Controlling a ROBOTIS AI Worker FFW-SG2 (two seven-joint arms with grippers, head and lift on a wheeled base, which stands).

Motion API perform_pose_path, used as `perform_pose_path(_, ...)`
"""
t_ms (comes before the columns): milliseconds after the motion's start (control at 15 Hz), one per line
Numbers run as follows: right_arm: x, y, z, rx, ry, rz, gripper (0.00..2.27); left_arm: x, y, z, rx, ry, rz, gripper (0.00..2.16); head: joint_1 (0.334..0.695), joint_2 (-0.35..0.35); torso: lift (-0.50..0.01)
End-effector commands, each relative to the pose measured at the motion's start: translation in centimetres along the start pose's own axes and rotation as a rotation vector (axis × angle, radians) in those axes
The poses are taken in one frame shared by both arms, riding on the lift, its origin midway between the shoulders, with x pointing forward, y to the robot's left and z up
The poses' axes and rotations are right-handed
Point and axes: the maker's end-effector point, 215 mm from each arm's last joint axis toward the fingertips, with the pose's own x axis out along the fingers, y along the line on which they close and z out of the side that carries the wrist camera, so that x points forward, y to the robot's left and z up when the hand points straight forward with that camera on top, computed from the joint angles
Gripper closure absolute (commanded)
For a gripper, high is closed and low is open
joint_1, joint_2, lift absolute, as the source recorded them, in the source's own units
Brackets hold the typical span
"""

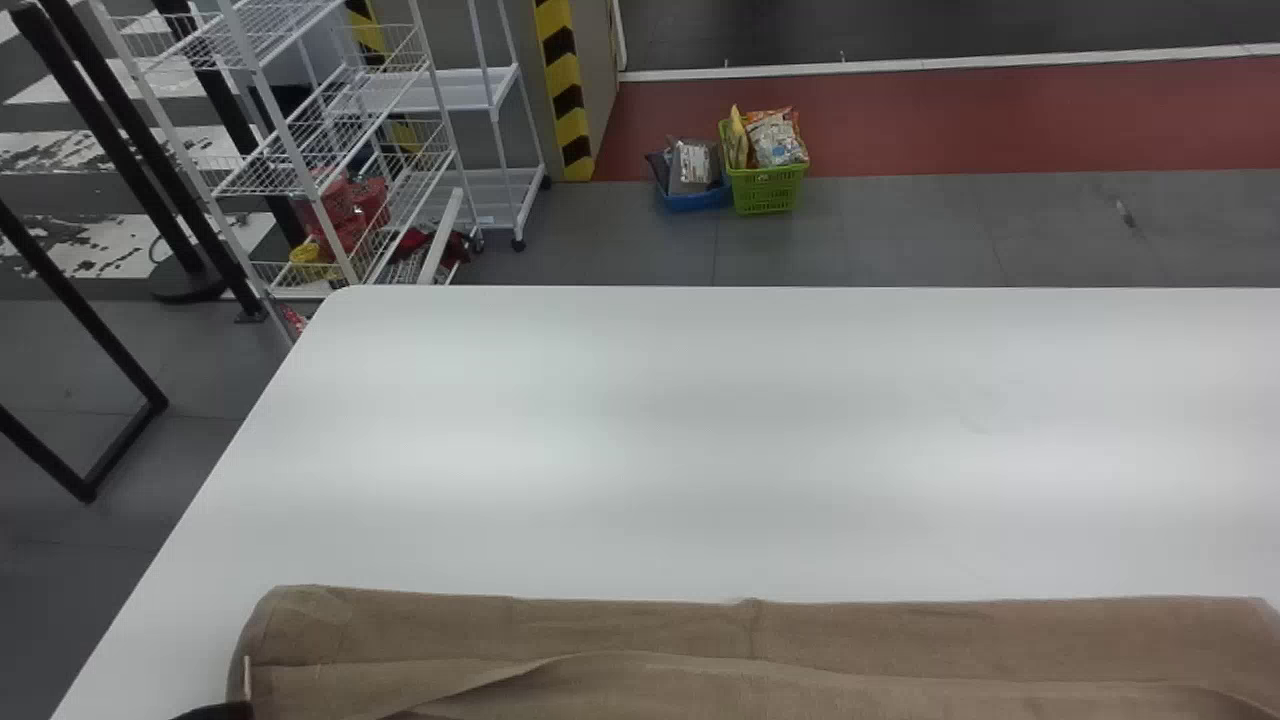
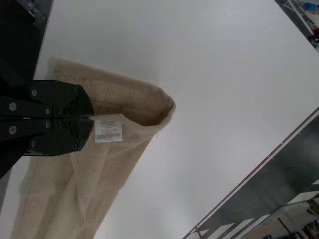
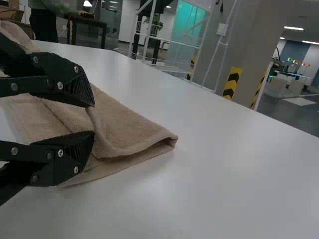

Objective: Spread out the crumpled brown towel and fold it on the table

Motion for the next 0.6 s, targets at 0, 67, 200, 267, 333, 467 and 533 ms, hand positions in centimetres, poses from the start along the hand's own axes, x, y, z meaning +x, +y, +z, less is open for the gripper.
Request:
perform_pose_path(0, -0.3, -0.2, -0.3, 0.01, 0.001, -0.003, 1.39, -0.1, 0.1, 0.0, -0.004, 0.001, 0.002, 1.54, 0.695, 0.159, -0.127)
perform_pose_path(67, -0.4, -0.3, -0.4, 0.015, 0.001, -0.003, 1.39, -0.1, 0.1, 0.0, -0.004, 0.001, 0.002, 1.54, 0.695, 0.159, -0.127)
perform_pose_path(200, -0.8, -0.5, -0.7, 0.022, 0.001, -0.003, 1.41, 0.0, 0.0, 0.0, -0.003, 0.001, 0.0, 1.54, 0.695, 0.16, -0.127)
perform_pose_path(267, -0.9, -0.6, -0.7, 0.023, 0.001, -0.004, 1.45, 0.0, 0.0, 0.0, -0.003, 0.001, 0.0, 1.54, 0.695, 0.159, -0.127)
perform_pose_path(333, -1.2, -0.6, -0.7, 0.026, -0.003, -0.001, 1.45, 0.0, 0.0, 0.0, -0.003, 0.001, 0.0, 1.54, 0.695, 0.159, -0.127)
perform_pose_path(467, -1.6, -0.3, -0.6, 0.029, -0.012, 0.017, 1.45, -0.4, 0.1, 0.3, -0.006, -0.012, 0.0, 1.54, 0.695, 0.155, -0.127)
perform_pose_path(533, -2.1, 0.0, -0.2, 0.027, -0.026, 0.028, 1.45, -1.1, 0.2, 0.9, -0.012, -0.034, -0.011, 1.54, 0.695, 0.157, -0.127)
